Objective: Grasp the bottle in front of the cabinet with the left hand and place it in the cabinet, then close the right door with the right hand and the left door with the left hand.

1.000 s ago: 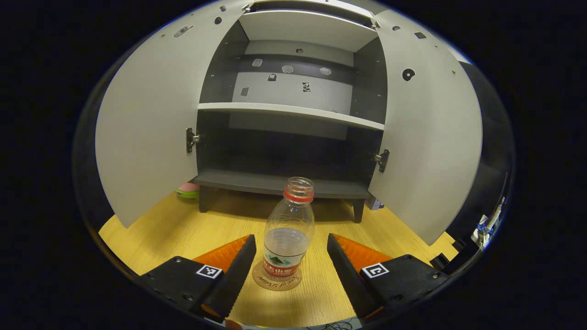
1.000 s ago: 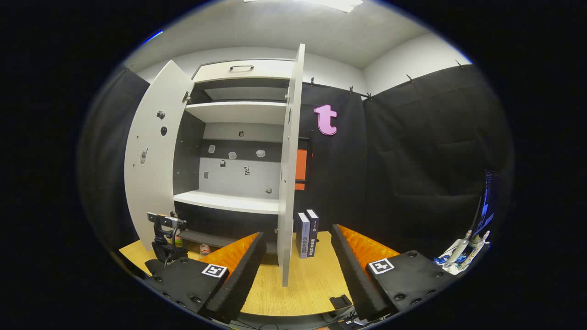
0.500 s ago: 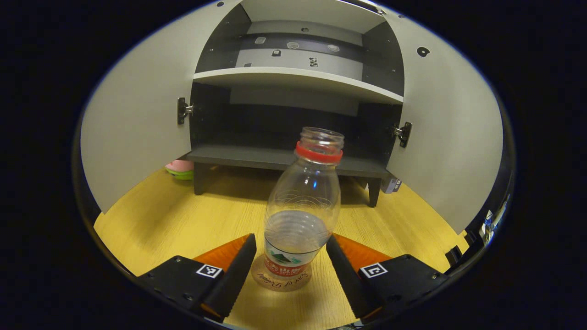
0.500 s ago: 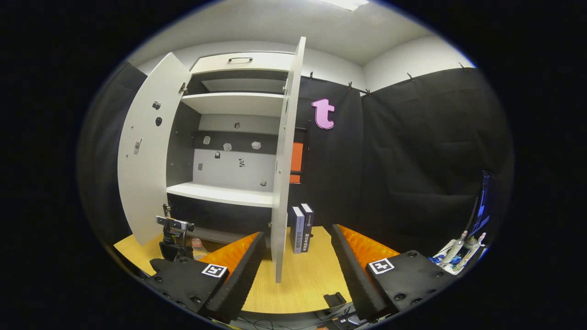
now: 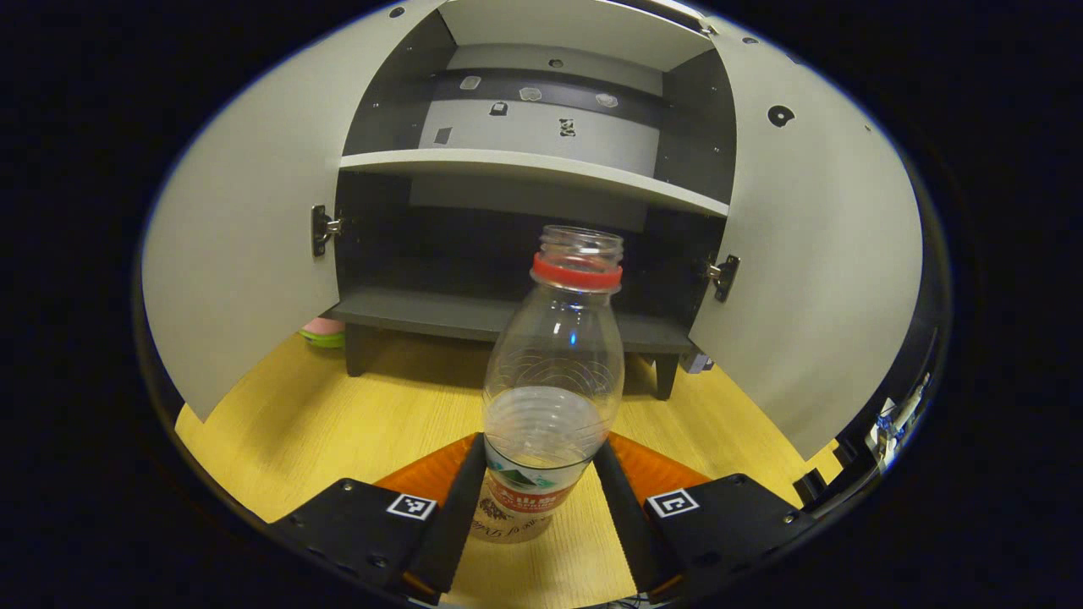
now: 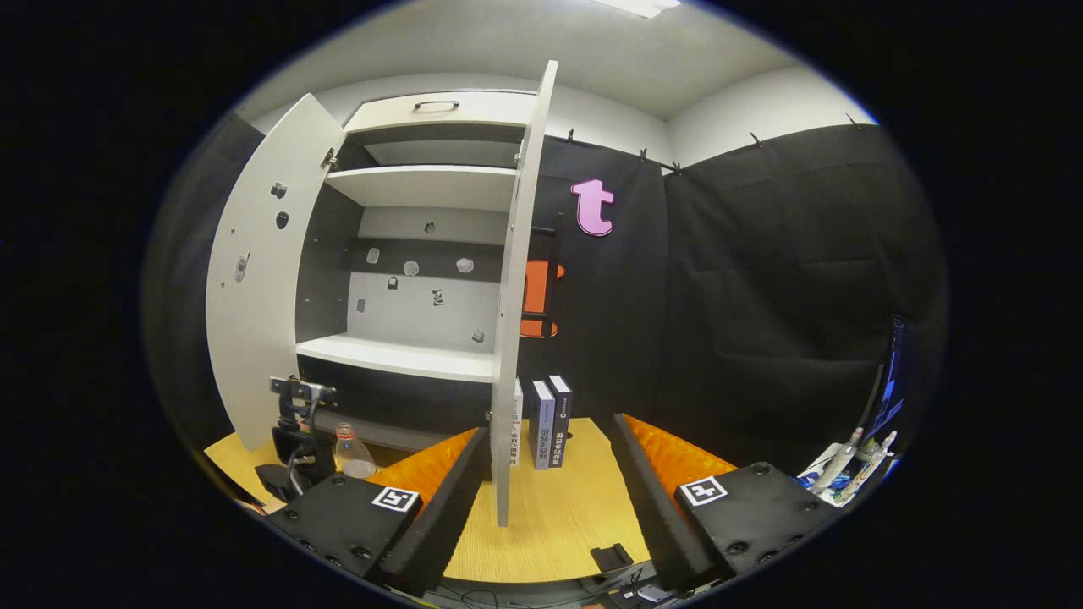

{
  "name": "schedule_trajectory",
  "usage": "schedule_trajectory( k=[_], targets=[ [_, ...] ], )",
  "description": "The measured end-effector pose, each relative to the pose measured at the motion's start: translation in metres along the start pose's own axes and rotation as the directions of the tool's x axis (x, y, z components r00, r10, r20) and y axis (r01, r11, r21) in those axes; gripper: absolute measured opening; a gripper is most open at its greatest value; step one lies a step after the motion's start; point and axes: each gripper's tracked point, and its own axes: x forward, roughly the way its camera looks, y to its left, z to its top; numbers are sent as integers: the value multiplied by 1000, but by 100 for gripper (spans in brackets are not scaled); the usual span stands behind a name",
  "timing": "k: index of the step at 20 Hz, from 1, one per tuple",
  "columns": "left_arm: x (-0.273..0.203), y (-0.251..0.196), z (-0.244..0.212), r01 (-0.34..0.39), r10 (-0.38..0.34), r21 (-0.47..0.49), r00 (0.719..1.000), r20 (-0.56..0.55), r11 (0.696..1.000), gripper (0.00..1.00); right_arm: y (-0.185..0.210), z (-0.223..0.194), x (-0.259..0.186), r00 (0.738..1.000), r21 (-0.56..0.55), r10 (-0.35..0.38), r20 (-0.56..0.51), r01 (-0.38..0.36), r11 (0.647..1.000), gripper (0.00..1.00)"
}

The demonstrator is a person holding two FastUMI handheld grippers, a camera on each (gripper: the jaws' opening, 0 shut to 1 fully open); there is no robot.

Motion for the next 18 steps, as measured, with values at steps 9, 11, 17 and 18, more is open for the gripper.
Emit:
schedule_trajectory(
  k=[9, 11, 17, 18],
  targets=[
    [-63, -16, 103, 45, -46, 12, 997, 59, 999, 76, 0, -2, 22, 996, 14, 77, -35, -76, 997, 96],
    [-76, -18, 138, 49, -51, 15, 994, 98, 999, 76, 0, -1, 28, 993, 24, 102, -53, -101, 995, 96],
    [-90, -35, 224, 77, -77, 6, 977, 201, 997, 76, -21, 4, 40, 993, 34, 113, -42, -112, 993, 96],
    [-86, -35, 236, 68, -71, 22, 974, 216, 997, 76, -24, 6, 41, 993, 35, 112, -34, -111, 993, 96]
  ],
)
